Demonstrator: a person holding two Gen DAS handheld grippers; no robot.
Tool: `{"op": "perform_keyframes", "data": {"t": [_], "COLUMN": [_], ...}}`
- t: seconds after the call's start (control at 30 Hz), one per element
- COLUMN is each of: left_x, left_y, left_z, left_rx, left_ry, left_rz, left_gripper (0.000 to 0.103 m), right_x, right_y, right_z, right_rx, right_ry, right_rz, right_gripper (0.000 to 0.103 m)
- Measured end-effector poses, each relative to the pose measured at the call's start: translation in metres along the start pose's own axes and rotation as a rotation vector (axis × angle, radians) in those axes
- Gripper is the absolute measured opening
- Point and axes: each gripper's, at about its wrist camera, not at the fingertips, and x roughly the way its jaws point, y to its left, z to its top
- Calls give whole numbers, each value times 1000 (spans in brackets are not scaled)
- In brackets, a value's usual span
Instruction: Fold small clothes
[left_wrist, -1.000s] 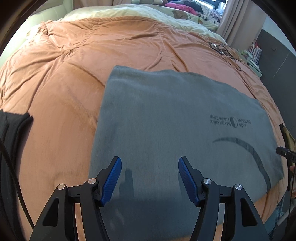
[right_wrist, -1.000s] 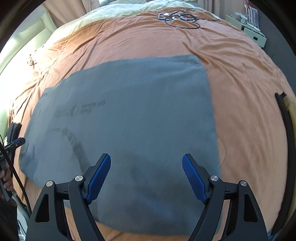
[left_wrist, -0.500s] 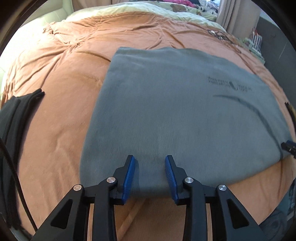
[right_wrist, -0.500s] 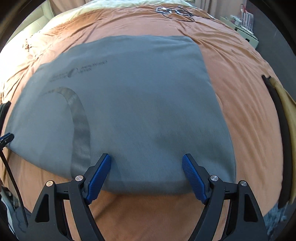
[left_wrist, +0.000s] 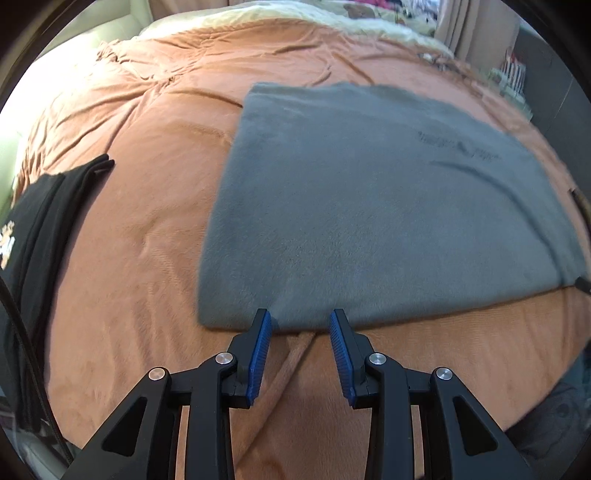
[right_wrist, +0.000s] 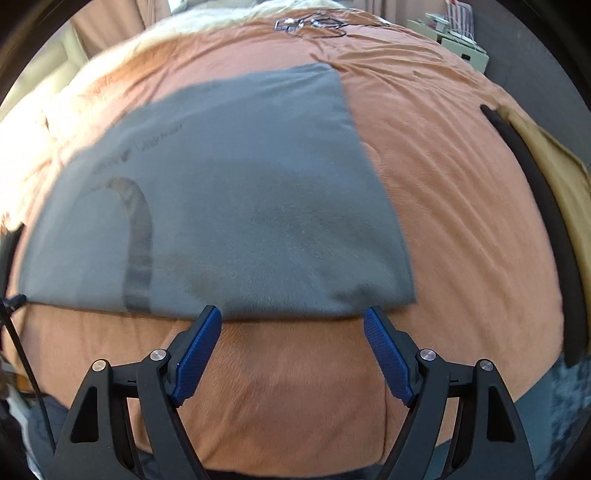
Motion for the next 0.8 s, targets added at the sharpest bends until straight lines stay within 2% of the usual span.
{"op": "perform_keyframes", "data": {"t": [0.1,0.17,0.3,0.37,0.63,0.7,0.8], "left_x": [-16,-25,-37,-37,-19,-14,-4], "left_y": [12,23,42,51,78,81,89], "left_z": [0,0,-1,-2,-6,-6,-8], "left_rx": [-40,-86,-165,-216,-405,-430,-480], "left_ry": [-33,-52,-87,-94,-39,-31,-6], "left_rz": [-25,-63,-104,-137,-213,-224,-228], "left_gripper": [36,36,36,34,34,34,34], "right_x": [-17,-23,-27,-28,-1,6,14], "right_y": [-16,-27,-54,-66,-110,-117,-122], "right_z": [-8,-13,-22,-27,-39,-43,-45], "right_rx": [61,105,206,258,448,466,497], "right_ry": [-38,-46,-64,-75,-61,-54,-50], "right_rz": [69,107,203,249,397,411,430], "right_gripper": [73,61,59,55,50,46,45]}}
